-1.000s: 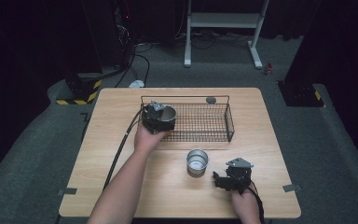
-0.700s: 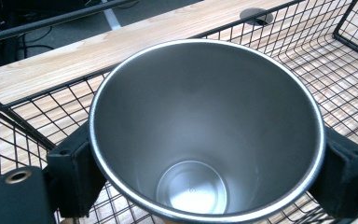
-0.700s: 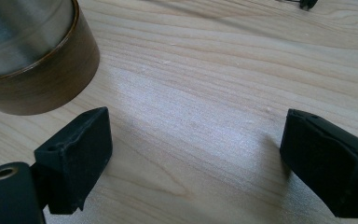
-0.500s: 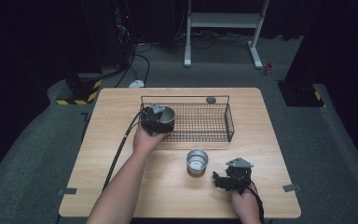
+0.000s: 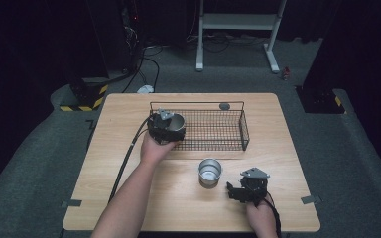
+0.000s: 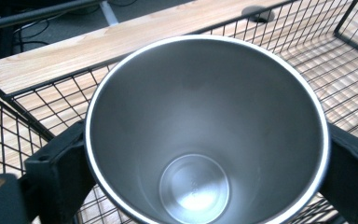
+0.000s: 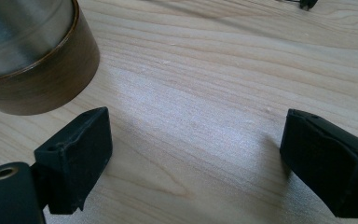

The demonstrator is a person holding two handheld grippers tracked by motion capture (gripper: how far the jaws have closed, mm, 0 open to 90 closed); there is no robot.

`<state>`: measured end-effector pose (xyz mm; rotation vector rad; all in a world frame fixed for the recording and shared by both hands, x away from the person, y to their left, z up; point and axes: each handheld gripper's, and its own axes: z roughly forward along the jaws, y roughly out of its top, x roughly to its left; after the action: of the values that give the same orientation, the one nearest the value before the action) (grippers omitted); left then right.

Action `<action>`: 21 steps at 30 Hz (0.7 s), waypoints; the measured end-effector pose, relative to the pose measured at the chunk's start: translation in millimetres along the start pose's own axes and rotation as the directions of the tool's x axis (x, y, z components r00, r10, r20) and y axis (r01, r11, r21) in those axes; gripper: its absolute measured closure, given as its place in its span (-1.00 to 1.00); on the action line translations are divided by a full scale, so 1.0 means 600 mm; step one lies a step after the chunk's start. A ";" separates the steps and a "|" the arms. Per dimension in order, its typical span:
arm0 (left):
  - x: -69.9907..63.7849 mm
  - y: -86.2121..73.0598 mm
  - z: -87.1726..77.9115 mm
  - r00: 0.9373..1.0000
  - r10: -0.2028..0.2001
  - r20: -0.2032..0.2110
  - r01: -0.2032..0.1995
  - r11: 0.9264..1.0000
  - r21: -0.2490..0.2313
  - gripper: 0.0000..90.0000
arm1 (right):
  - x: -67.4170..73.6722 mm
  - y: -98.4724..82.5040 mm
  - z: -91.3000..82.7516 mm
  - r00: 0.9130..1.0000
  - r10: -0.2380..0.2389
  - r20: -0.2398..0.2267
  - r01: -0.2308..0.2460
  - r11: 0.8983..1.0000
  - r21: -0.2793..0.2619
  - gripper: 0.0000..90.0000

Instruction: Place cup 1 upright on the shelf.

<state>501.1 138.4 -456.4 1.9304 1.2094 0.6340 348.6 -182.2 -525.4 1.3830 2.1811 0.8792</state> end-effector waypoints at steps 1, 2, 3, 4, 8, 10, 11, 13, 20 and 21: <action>0.002 0.002 -0.002 1.000 0.008 0.000 -0.008 1.000 -0.005 -0.93 | 0.000 0.000 0.000 1.000 0.000 0.000 0.000 1.000 0.000 -0.80; 0.002 0.002 -0.002 1.000 0.008 0.000 -0.008 1.000 -0.005 -0.94 | 0.000 0.000 0.000 1.000 0.000 0.000 0.000 1.000 0.000 -0.80; 0.002 0.002 -0.003 1.000 -0.002 0.010 0.002 1.000 -0.013 -0.94 | 0.000 0.000 0.000 1.000 0.000 0.000 0.000 1.000 0.000 -0.80; 0.002 0.004 -0.005 1.000 -0.006 0.012 0.007 1.000 -0.020 -0.96 | 0.000 0.000 0.000 1.000 0.000 0.000 0.000 1.000 0.000 -0.80; 0.004 0.007 -0.013 1.000 -0.011 -0.002 0.011 0.999 -0.037 -0.99 | 0.000 0.000 0.000 1.000 0.000 0.000 0.000 1.000 0.000 -0.80; 0.006 0.010 -0.019 1.000 -0.019 0.009 0.019 0.999 -0.047 -0.99 | 0.000 0.000 0.000 1.000 0.000 0.000 0.000 1.000 0.000 -0.80; 0.006 0.011 -0.020 1.000 -0.022 0.013 0.022 0.998 -0.052 -0.99 | 0.000 0.000 0.000 1.000 0.000 0.000 0.000 1.000 0.000 -0.80; 0.006 0.013 -0.027 1.000 -0.019 0.016 0.020 0.998 -0.063 -0.99 | 0.000 0.000 0.000 1.000 0.000 0.000 0.000 1.000 0.000 -0.80; 0.007 0.020 -0.049 0.999 -0.021 0.050 0.025 0.996 -0.085 -0.97 | 0.000 0.000 0.000 1.000 0.000 0.000 0.000 1.000 0.000 -0.80; 0.007 0.020 -0.051 0.999 -0.017 0.049 0.022 0.996 -0.087 -0.97 | 0.000 0.000 0.000 1.000 0.000 0.000 0.000 1.000 0.000 -0.80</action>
<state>486.9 149.0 -428.7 1.8491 1.1506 0.6163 348.7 -182.2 -525.4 1.3831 2.1809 0.8791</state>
